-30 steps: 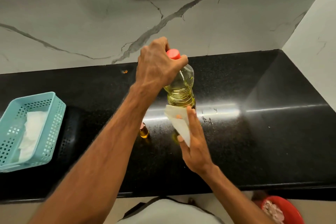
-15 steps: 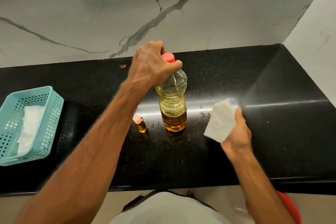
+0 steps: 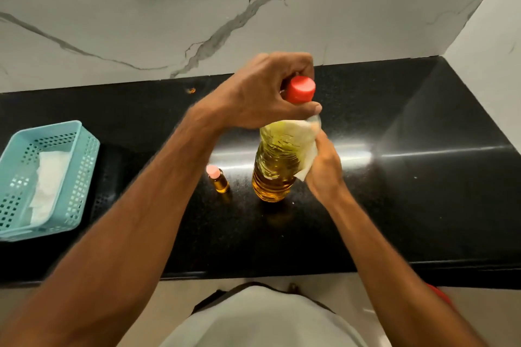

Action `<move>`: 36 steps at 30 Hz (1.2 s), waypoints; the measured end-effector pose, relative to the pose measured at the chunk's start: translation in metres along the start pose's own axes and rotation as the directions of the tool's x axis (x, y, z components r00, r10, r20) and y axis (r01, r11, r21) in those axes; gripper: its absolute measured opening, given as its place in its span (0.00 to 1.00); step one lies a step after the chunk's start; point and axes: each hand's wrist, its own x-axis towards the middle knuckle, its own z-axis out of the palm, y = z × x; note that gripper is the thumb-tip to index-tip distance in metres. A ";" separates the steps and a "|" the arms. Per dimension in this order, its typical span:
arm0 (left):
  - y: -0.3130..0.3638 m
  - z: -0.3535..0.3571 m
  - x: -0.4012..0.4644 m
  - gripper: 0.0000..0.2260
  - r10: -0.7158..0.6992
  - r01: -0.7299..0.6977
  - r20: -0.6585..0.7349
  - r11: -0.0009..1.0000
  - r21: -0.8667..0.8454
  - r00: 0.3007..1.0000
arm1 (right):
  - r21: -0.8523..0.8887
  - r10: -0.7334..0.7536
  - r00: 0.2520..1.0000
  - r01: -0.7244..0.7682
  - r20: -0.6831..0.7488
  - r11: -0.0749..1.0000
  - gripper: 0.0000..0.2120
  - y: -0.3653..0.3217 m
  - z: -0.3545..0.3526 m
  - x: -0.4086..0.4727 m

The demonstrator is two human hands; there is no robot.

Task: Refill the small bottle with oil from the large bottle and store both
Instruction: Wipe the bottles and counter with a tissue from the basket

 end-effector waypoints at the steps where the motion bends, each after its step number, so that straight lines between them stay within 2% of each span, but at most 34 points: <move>1: 0.000 -0.003 0.001 0.12 0.017 -0.016 0.011 1.000 -0.004 1.000 | -0.032 0.026 0.999 -0.025 0.031 0.999 0.24 0.005 -0.001 0.000; 4: -0.003 -0.011 0.000 0.12 0.025 -0.025 0.008 1.000 -0.017 1.000 | -0.080 0.182 0.982 -0.178 0.047 0.981 0.27 0.020 -0.007 -0.007; 6: -0.007 -0.015 -0.002 0.12 0.019 -0.019 -0.008 1.000 -0.020 1.000 | 0.042 0.275 0.959 -0.278 0.069 0.960 0.26 0.020 -0.020 -0.006; 8: -0.011 -0.018 -0.004 0.13 0.010 -0.011 -0.039 1.000 -0.014 0.999 | 0.165 0.285 0.958 -0.280 -0.011 0.946 0.27 0.010 -0.041 -0.003; 13: -0.025 -0.012 0.007 0.14 -0.026 0.030 -0.190 0.999 0.018 0.981 | 0.246 0.128 0.937 -0.047 -0.324 0.968 0.25 -0.021 -0.106 -0.010; 16: -0.032 0.006 0.030 0.17 -0.035 0.045 -0.229 0.998 0.036 0.973 | 0.235 0.057 0.872 0.068 -0.486 0.970 0.24 -0.028 -0.135 -0.024; 19: -0.042 0.028 0.057 0.17 -0.057 0.066 -0.236 0.997 0.031 0.970 | 0.220 0.036 0.840 0.100 -0.541 0.970 0.24 -0.025 -0.150 -0.039; 26: -0.056 0.053 0.116 0.17 -0.080 0.086 -0.223 0.996 0.017 0.971 | 0.147 0.052 0.749 0.061 -0.660 0.987 0.21 -0.015 -0.158 -0.059; 28: -0.056 0.054 0.129 0.17 -0.090 0.096 -0.214 0.995 0.016 0.973 | 0.101 0.018 0.714 0.073 -0.700 0.992 0.17 -0.019 -0.160 -0.060; 32: -0.057 0.059 0.151 0.18 -0.099 0.107 -0.195 0.994 0.028 0.976 | -0.005 -0.087 0.588 0.140 -0.804 0.990 0.13 -0.031 -0.173 -0.054; 36: -0.060 0.057 0.165 0.18 -0.141 0.152 -0.169 0.987 0.050 0.975 | -0.172 -0.215 0.517 0.132 -0.828 0.976 0.20 -0.047 -0.192 -0.042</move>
